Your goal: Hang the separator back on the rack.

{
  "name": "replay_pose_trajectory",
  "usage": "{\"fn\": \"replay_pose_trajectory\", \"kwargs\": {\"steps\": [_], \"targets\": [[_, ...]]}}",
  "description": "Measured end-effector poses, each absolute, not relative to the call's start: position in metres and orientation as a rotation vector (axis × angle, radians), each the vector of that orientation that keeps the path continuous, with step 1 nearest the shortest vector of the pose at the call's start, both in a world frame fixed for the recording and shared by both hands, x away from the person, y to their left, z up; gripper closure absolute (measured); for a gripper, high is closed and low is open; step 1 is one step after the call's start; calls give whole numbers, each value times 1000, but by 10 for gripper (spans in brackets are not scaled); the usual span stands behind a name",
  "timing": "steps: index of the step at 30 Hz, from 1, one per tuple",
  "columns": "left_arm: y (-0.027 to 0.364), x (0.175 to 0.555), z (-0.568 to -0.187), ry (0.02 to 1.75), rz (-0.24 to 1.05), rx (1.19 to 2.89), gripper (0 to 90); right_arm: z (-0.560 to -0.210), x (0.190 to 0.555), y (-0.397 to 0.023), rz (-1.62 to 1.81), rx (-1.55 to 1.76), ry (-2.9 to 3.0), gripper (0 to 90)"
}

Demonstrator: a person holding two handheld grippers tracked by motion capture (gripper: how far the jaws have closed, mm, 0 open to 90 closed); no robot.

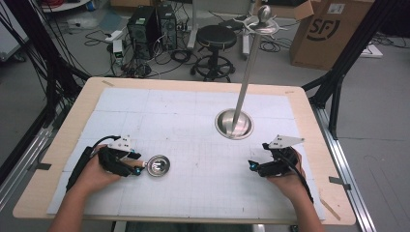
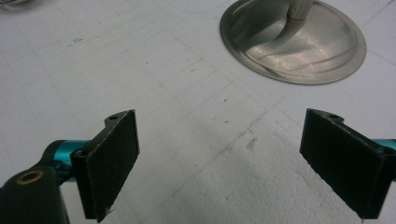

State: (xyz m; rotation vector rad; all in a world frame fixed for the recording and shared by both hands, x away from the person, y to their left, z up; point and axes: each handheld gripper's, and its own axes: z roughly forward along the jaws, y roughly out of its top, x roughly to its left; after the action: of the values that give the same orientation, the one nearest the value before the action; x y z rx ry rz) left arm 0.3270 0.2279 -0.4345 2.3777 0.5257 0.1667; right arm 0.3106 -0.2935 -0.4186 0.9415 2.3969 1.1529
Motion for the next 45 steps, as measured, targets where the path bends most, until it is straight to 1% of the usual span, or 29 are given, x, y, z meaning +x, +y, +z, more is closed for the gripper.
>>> {"fn": "replay_pose_trajectory", "kwargs": {"steps": [1, 3, 9, 13, 14, 19, 26, 32, 34, 35, 36, 37, 39, 40, 44, 45], "targets": [[228, 327, -434, 526, 167, 2378, 475, -419, 311, -294, 1151, 939, 2398, 105], [227, 326, -433, 522, 149, 2379, 552, -419, 311, -293, 1151, 938, 2398, 105], [221, 324, -432, 491, 136, 2396, 614, -419, 311, -293, 1151, 941, 2396, 105], [215, 323, -430, 456, 139, 2424, 641, -419, 311, -293, 1144, 940, 2400, 105], [212, 323, -429, 434, 135, 2437, 659, -419, 311, -292, 1144, 935, 2399, 105], [207, 324, -428, 394, 131, 2459, 677, -418, 311, -293, 1152, 940, 2395, 105], [199, 324, -428, 392, 125, 2446, 685, -418, 310, -292, 1152, 934, 2395, 105], [183, 331, -431, 375, 110, 2419, 686, -418, 310, -291, 1162, 934, 2398, 105], [171, 335, -430, 348, 121, 2435, 686, -418, 311, -291, 1169, 936, 2392, 105], [171, 335, -430, 348, 121, 2435, 686, -418, 311, -291, 1169, 936, 2392, 105], [160, 336, -430, 334, 113, 2429, 686, -418, 311, -291, 1172, 933, 2390, 105], [160, 336, -430, 334, 113, 2429, 686, -418, 311, -291, 1172, 933, 2390, 105], [142, 339, -432, 316, 118, 2410, 685, -418, 311, -292, 1179, 934, 2391, 105], [142, 339, -432, 316, 118, 2410, 685, -418, 311, -292, 1179, 934, 2391, 105], [118, 345, -433, 298, 98, 2403, 686, -418, 312, -292, 1186, 938, 2390, 105], [105, 348, -432, 274, 92, 2409, 685, -418, 312, -292, 1192, 933, 2389, 105]]}}
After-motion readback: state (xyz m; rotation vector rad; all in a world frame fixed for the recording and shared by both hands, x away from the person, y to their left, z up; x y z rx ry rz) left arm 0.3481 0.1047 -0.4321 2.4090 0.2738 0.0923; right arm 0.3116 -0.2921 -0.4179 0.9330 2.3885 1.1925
